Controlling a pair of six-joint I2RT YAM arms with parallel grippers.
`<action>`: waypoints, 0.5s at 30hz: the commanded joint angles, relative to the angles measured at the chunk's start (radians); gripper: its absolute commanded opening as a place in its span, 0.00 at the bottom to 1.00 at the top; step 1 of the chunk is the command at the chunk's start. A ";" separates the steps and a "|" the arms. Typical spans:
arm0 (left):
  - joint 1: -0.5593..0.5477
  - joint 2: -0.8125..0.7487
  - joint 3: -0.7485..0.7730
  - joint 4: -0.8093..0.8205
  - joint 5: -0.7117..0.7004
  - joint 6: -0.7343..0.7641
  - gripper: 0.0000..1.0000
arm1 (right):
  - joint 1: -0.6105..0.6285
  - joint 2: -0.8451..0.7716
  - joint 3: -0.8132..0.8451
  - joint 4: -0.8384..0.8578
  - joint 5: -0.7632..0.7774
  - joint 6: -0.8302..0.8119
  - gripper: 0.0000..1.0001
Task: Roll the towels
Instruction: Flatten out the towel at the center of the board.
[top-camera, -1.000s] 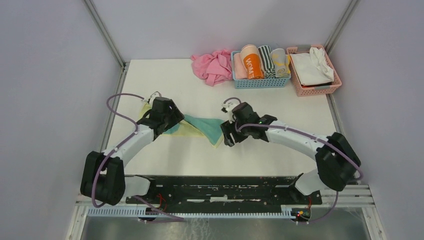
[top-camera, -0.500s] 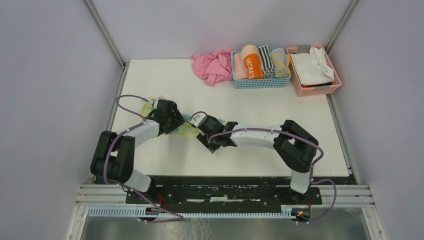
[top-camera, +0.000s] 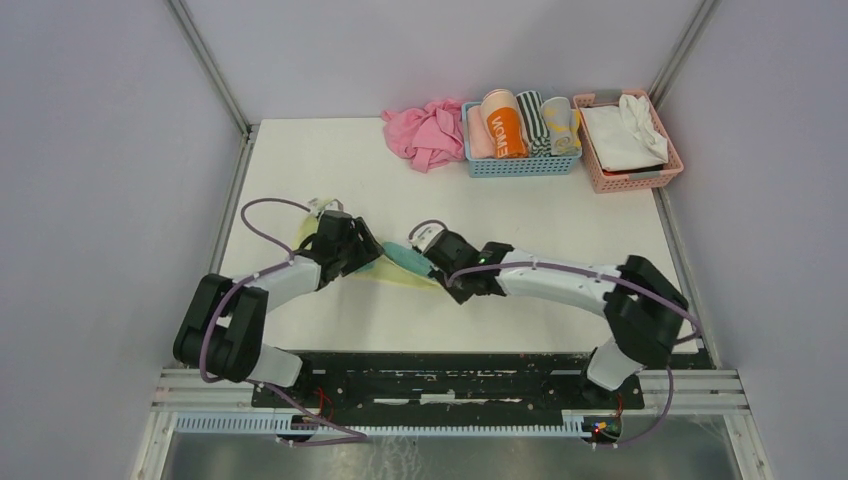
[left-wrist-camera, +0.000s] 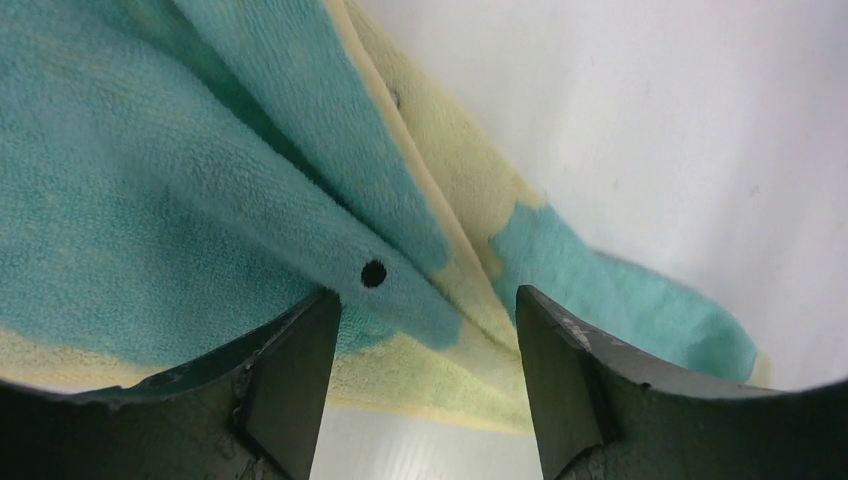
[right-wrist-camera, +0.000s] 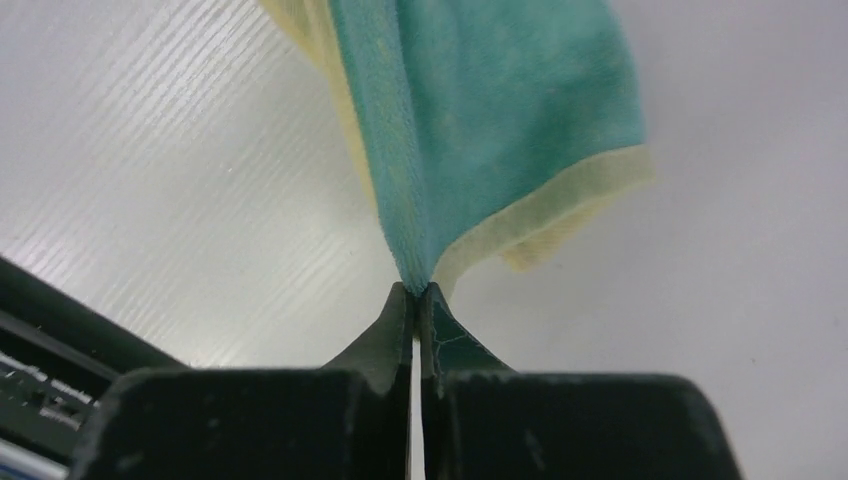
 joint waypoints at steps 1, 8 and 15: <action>-0.080 -0.058 -0.084 -0.078 0.081 -0.018 0.73 | -0.108 -0.195 0.027 -0.137 -0.044 0.035 0.00; -0.227 -0.160 -0.125 -0.066 0.122 -0.102 0.74 | -0.407 -0.144 0.205 -0.189 -0.046 0.015 0.00; -0.259 -0.191 -0.092 -0.050 0.176 -0.128 0.76 | -0.518 0.014 0.369 -0.137 0.106 0.040 0.29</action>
